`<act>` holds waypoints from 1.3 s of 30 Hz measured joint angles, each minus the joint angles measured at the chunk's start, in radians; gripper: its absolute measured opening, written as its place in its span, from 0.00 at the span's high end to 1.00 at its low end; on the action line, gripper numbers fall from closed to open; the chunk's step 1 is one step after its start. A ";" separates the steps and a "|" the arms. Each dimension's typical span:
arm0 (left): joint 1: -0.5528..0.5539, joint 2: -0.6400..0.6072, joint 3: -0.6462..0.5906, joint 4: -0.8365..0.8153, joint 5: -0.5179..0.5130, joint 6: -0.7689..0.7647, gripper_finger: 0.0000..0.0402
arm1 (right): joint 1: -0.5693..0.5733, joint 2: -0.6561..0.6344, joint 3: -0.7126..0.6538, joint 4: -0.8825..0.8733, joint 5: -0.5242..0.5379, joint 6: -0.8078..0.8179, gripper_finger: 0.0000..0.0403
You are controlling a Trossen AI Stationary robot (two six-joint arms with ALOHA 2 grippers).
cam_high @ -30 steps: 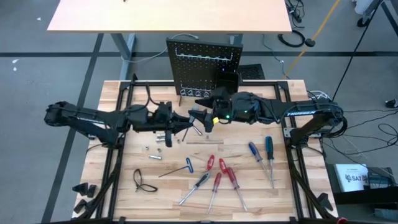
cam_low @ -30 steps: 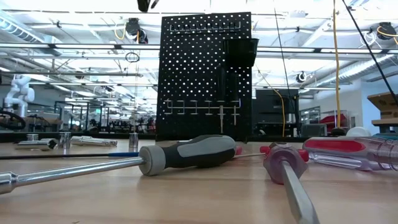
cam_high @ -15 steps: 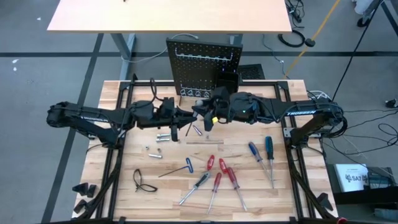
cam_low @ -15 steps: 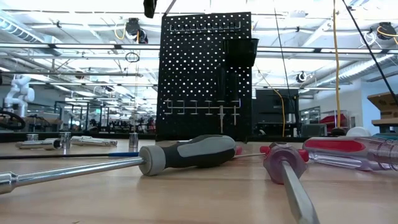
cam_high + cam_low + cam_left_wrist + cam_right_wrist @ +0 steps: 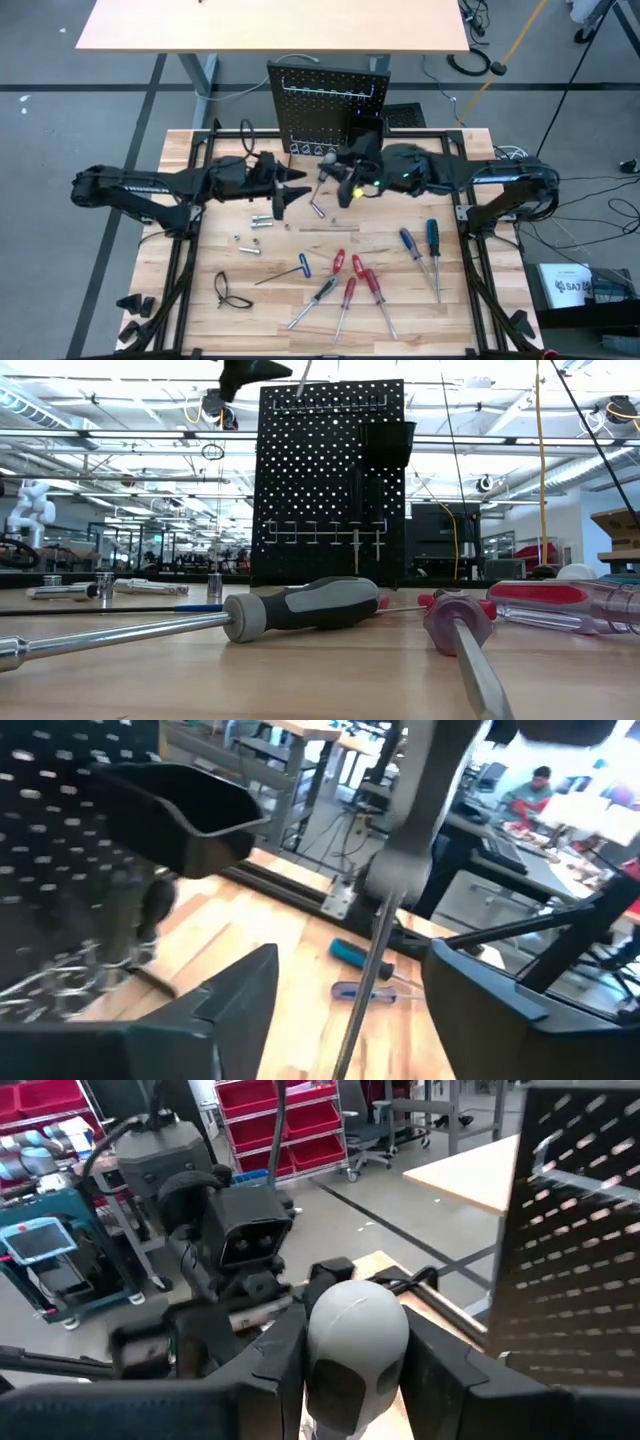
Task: Hang tools onto peg board
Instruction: Hang the gray-black screwdriver on the pegboard
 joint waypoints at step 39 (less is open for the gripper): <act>1.016 0.167 -0.002 0.133 0.460 0.265 0.93 | 0.086 -0.062 0.000 -0.104 0.252 0.305 0.72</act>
